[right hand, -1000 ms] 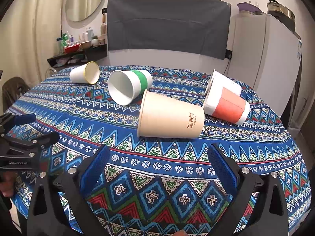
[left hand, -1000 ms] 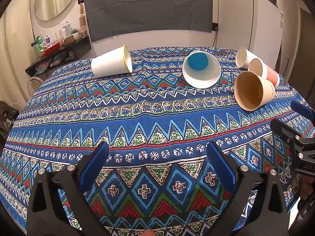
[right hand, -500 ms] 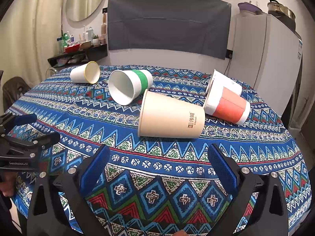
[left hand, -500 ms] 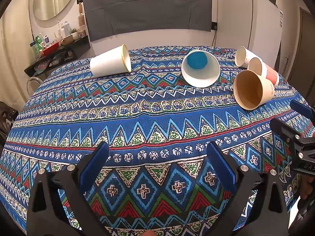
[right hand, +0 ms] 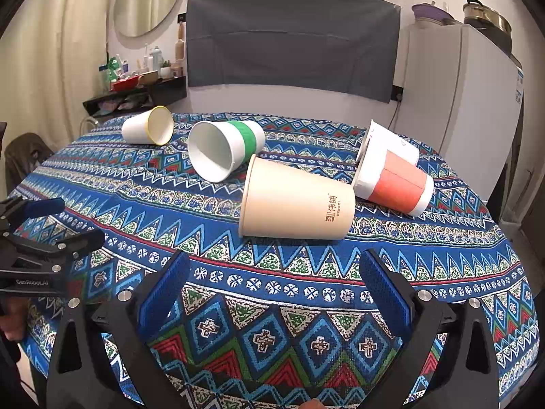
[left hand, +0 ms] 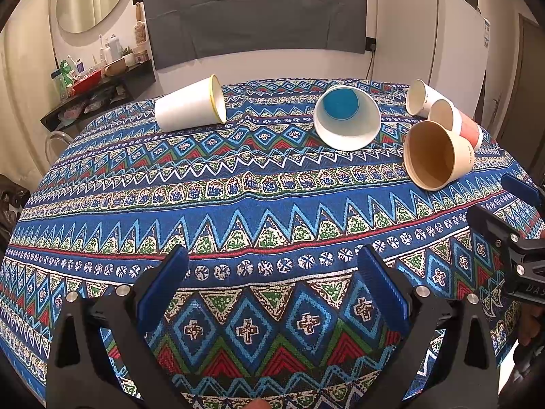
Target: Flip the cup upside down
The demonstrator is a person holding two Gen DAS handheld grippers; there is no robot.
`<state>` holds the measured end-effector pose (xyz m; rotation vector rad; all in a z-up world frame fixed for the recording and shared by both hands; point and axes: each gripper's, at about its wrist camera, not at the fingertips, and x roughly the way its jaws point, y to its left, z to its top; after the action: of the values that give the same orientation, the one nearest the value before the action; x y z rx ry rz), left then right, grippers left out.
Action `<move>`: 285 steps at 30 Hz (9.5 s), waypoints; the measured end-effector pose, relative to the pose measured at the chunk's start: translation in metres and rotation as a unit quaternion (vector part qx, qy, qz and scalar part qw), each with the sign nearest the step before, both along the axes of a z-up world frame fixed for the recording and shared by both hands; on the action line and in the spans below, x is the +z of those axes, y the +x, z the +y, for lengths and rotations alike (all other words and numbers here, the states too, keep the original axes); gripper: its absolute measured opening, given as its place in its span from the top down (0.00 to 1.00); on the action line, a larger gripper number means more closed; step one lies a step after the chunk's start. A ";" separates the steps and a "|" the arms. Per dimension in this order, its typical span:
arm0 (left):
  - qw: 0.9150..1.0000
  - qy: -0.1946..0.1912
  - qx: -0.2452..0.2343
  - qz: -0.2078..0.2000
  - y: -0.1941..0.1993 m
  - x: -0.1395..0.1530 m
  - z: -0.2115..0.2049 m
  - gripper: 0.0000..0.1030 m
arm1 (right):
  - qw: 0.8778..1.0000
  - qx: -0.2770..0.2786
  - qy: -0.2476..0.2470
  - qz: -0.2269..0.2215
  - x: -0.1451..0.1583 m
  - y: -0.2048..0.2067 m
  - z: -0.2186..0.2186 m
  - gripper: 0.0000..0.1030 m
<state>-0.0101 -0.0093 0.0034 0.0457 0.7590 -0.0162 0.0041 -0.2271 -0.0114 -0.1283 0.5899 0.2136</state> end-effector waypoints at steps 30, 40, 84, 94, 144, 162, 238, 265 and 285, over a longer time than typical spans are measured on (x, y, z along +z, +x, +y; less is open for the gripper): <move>1.000 -0.021 0.022 0.003 0.010 0.003 0.016 0.06 | 0.998 -0.008 0.020 0.054 -0.003 0.014 -0.005 0.08; 1.000 0.015 0.022 -0.013 0.045 0.036 0.009 0.06 | 0.999 -0.014 0.014 0.031 0.035 0.043 -0.007 0.07; 0.995 -0.014 -0.084 0.050 0.133 0.022 -0.025 0.96 | 0.996 0.003 0.019 0.084 0.038 0.116 0.005 0.07; 0.996 -0.010 -0.078 0.047 0.073 0.034 -0.008 0.96 | 0.996 0.010 0.017 0.086 0.042 0.073 0.014 0.07; 0.999 0.035 0.002 0.031 -0.036 0.031 0.069 0.06 | 0.954 0.073 0.082 0.281 0.050 0.055 0.079 0.08; 0.998 0.015 0.010 0.054 0.006 0.018 0.098 0.06 | 0.858 0.145 0.136 0.475 -0.004 0.123 0.126 0.45; 1.000 0.011 -0.007 0.016 0.014 0.000 0.017 0.06 | 0.999 0.046 -0.002 0.026 0.009 0.015 0.038 0.09; 0.999 -0.024 -0.015 0.034 0.014 -0.007 0.025 0.06 | 0.996 0.034 0.041 0.070 -0.001 0.031 0.018 0.08; 0.999 -0.016 -0.012 0.044 0.018 -0.011 0.024 0.06 | 0.994 0.043 0.049 0.085 -0.005 0.039 0.015 0.08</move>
<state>0.0077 0.0144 -0.0079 0.0236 0.8464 -0.0541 0.0434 -0.2117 -0.0165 -0.0411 0.7421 0.3386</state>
